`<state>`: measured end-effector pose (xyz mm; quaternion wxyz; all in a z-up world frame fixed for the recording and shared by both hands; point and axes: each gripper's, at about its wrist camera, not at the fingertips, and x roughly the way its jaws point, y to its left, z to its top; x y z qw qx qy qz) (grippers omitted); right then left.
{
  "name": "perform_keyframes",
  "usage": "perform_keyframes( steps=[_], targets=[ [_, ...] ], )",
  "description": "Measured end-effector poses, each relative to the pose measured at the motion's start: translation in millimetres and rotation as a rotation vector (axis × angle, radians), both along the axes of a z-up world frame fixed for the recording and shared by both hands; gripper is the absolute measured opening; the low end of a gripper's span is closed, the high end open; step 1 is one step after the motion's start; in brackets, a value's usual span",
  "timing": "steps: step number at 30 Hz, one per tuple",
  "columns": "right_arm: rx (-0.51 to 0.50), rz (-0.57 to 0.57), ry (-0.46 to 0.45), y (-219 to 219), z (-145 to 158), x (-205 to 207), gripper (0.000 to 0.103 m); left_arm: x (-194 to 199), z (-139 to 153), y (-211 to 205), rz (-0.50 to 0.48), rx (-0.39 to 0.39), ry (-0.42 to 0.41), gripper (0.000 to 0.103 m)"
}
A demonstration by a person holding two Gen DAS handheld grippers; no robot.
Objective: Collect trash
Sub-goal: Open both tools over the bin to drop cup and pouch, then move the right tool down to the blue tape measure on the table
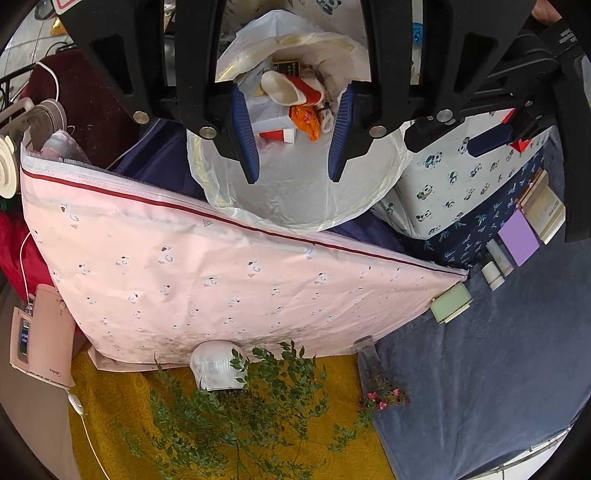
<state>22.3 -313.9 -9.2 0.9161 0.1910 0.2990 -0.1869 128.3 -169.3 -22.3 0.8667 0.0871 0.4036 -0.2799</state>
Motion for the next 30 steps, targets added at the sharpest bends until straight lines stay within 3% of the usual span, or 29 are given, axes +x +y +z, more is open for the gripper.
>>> perform_keyframes(
  steps=[16, 30],
  targets=[
    [-0.028, 0.128, 0.041, 75.2, -1.7, 2.8, 0.061, 5.1, 2.2, 85.0, 0.136, -0.014, -0.016, 0.092],
    [-0.021, 0.277, 0.17, 152.4, -55.6, 12.1, 0.063, -7.9, -12.3, 183.9, 0.296, 0.027, -0.018, 0.092]
  ],
)
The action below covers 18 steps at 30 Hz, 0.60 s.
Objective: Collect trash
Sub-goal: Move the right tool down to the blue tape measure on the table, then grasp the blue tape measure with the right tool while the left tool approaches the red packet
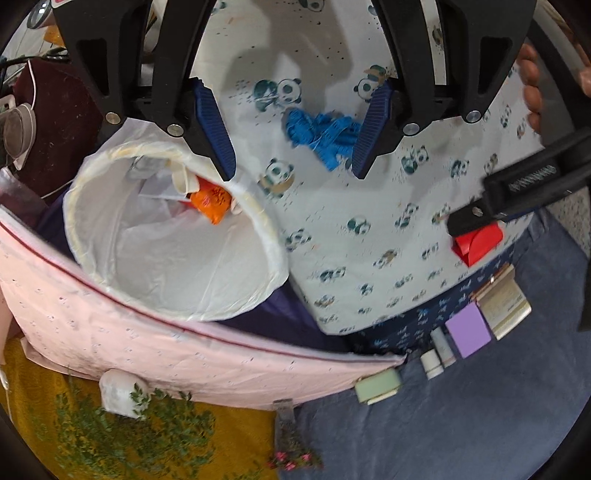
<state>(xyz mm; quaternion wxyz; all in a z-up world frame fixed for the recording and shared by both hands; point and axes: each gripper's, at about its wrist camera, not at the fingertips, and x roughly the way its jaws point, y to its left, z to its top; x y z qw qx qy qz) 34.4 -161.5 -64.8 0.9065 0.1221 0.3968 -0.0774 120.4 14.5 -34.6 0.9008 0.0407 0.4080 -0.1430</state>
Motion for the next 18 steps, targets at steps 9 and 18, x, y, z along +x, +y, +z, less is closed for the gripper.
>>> perform_keyframes(
  steps=[9, 18],
  targets=[
    [-0.023, 0.034, 0.061, 17.7, -26.2, 18.2, 0.063, -6.4, -6.9, 41.0, 0.066, 0.017, 0.008, 0.092],
    [-0.024, 0.072, 0.096, 34.3, -39.3, 26.8, 0.06, -3.2, -19.1, 75.6, 0.138, 0.028, 0.03, 0.092]
  ],
)
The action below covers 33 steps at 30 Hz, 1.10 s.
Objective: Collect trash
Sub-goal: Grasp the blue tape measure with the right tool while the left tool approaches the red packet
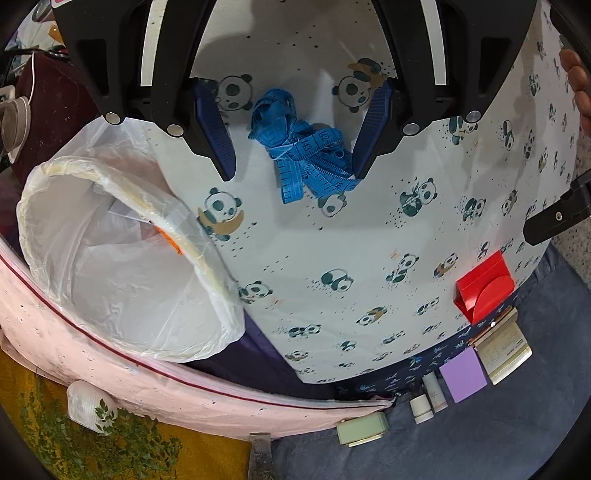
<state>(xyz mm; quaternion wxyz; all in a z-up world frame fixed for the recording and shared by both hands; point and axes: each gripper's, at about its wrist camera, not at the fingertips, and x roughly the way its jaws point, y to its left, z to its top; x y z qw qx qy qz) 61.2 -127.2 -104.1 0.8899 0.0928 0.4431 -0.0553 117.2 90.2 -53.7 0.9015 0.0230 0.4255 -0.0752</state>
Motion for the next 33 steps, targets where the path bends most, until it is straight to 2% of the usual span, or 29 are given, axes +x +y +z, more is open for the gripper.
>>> perform_keyframes(
  steps=[2, 4, 7, 12, 18, 23, 30, 33],
  targets=[
    [0.005, 0.01, 0.004, 5.4, -1.2, 0.4, 0.05, 2.4, -2.7, 7.7, 0.017, 0.001, 0.011, 0.092],
    [0.009, 0.022, 0.006, 10.5, -0.9, 1.7, 0.034, 6.0, -5.6, 14.2, 0.036, 0.001, 0.023, 0.092],
    [0.017, 0.04, -0.004, 20.2, 2.2, 4.3, 0.029, 10.6, -8.4, 24.6, 0.063, 0.005, 0.027, 0.092],
    [0.029, 0.075, -0.034, 39.4, 14.5, 11.7, 0.027, 21.7, -10.1, 40.9, 0.106, 0.019, 0.018, 0.092],
    [0.057, 0.115, -0.063, 62.0, 31.9, 27.0, 0.027, 45.0, -9.3, 60.0, 0.128, -0.025, 0.022, 0.092],
    [0.07, 0.14, -0.069, 75.4, 38.4, 46.1, 0.027, 68.4, -8.9, 65.6, 0.083, -0.044, 0.009, 0.092],
    [0.081, 0.151, -0.076, 86.7, 41.3, 70.7, 0.027, 100.2, -23.5, 64.2, 0.019, -0.051, 0.024, 0.091],
    [0.084, 0.15, -0.071, 88.6, 39.3, 79.7, 0.027, 109.9, -32.3, 59.8, -0.004, -0.056, 0.043, 0.08]
  ],
)
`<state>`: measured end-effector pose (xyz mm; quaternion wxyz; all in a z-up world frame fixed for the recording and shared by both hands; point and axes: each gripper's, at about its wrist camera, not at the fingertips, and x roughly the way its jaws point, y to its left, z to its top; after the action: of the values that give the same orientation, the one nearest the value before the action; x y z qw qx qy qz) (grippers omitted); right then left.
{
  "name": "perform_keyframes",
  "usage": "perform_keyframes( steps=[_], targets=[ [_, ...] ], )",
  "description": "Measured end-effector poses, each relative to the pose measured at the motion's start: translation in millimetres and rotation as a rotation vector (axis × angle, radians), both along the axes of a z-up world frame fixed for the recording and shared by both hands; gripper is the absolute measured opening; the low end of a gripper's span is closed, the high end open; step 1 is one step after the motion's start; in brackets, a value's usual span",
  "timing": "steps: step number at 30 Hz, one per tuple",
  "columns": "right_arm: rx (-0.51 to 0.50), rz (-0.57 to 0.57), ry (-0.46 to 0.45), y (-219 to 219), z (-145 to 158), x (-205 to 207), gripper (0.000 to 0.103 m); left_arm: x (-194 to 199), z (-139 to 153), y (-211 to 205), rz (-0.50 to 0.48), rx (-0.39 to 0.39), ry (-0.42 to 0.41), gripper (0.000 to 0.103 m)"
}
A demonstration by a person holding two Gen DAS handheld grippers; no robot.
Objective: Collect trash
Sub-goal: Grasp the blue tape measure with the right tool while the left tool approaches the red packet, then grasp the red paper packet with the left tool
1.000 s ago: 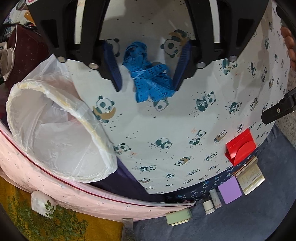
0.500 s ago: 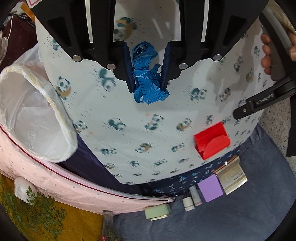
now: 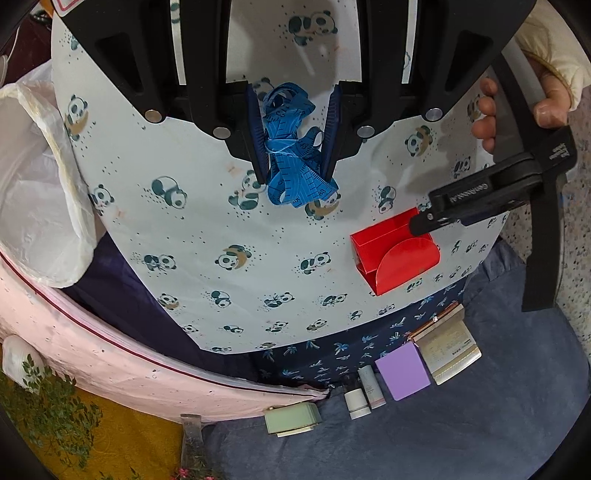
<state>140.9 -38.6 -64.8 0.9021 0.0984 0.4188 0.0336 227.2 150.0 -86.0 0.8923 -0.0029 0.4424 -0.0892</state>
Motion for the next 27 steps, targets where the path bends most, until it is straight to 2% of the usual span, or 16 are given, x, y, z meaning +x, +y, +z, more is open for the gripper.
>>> perform_keyframes(
  steps=[3, 6, 8, 11, 14, 19, 27],
  targets=[
    [0.003, -0.002, 0.006, 0.2, -2.6, 6.3, 0.027, 8.1, -7.5, -5.0, -0.019, -0.003, 0.02, 0.069],
    [0.005, -0.005, 0.011, 0.2, -5.2, 11.9, 0.027, 11.1, -11.3, -9.4, -0.034, -0.013, 0.029, 0.052],
    [0.007, -0.007, 0.014, -0.5, -6.3, 13.7, 0.027, 12.5, -12.8, -12.5, -0.045, -0.022, 0.039, 0.031],
    [0.008, -0.009, 0.017, -0.6, -7.7, 13.6, 0.027, 10.7, -12.7, -17.2, -0.062, -0.033, 0.044, 0.015],
    [0.011, -0.012, 0.016, -1.7, -7.6, 12.2, 0.027, 5.1, -9.0, -23.0, -0.077, -0.043, 0.036, 0.008],
    [0.017, -0.022, 0.002, -7.6, -2.4, 9.2, 0.027, -7.5, 4.5, -38.5, -0.103, -0.049, 0.01, 0.002],
    [0.024, -0.055, -0.043, -24.8, 15.4, -7.7, 0.027, -33.8, 30.8, -74.0, -0.171, -0.058, -0.043, 0.0]
  ],
)
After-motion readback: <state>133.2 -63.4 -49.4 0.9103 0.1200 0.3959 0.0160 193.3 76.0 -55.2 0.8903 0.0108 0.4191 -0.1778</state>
